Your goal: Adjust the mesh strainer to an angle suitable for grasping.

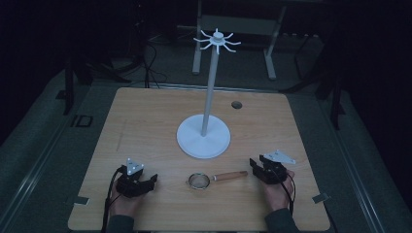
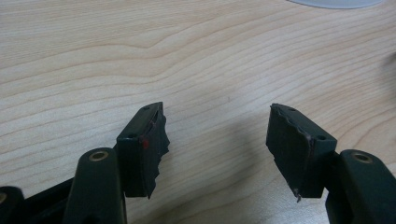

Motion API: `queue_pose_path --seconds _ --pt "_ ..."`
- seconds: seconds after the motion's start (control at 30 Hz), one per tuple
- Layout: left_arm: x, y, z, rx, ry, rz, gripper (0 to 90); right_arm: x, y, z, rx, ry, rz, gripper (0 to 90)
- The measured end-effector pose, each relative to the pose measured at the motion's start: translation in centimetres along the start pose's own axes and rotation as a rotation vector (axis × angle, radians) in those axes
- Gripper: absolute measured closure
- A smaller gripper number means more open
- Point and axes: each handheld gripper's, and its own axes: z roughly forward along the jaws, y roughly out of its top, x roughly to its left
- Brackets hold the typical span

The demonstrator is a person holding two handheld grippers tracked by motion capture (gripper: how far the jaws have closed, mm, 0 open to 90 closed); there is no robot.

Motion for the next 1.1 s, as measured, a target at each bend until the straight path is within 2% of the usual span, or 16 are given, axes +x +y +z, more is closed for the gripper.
queue_pose_path --seconds 0.13,0.23,0.4,0.53,0.73,0.87,0.9,0.93,0.97,1.03,1.07,1.1 --pt "-0.3 0.1 -0.1 -0.003 -0.002 0.015 38.0 0.1 0.1 -0.3 -0.005 -0.005 -0.035 55.5" --pt "-0.5 0.2 -0.2 -0.013 -0.006 0.027 38.0 0.1 0.2 -0.4 -0.001 -0.012 -0.041 57.3" --pt "-0.3 0.2 -0.3 -0.021 -0.002 0.020 38.0 0.3 -0.6 -0.3 0.057 0.006 -0.024 76.8" --pt "-0.3 0.2 -0.4 -0.025 -0.002 0.020 38.0 0.7 -1.3 0.1 0.107 0.044 -0.009 89.7" --pt "-0.3 0.2 -0.4 -0.026 -0.001 0.018 37.9 1.1 -1.6 0.7 0.137 0.066 -0.010 90.0" --pt "-0.3 0.2 -0.4 -0.030 0.000 0.018 37.9 2.4 -1.6 1.0 0.149 0.121 0.007 90.0" --pt "-0.3 0.2 -0.4 -0.030 0.000 0.018 37.9 2.4 -1.6 1.0 0.149 0.121 0.007 90.0" --pt "-0.3 0.2 -0.4 -0.033 0.001 0.017 37.9 3.5 -1.4 1.2 0.142 0.147 -0.003 90.0" --pt "-0.3 0.2 -0.4 -0.033 0.001 0.017 37.9 3.5 -1.4 1.2 0.142 0.147 -0.003 90.0" --pt "-0.3 0.2 -0.4 -0.038 0.002 0.014 37.9 5.0 -1.2 1.4 0.130 0.190 -0.024 89.9" --pt "-0.3 0.2 -0.5 -0.039 0.002 0.015 37.9 6.5 -0.9 1.7 0.118 0.223 -0.066 89.8" --pt "-0.2 0.2 -0.5 -0.043 0.000 0.014 38.0 7.1 -0.8 1.8 0.114 0.234 -0.087 89.8"
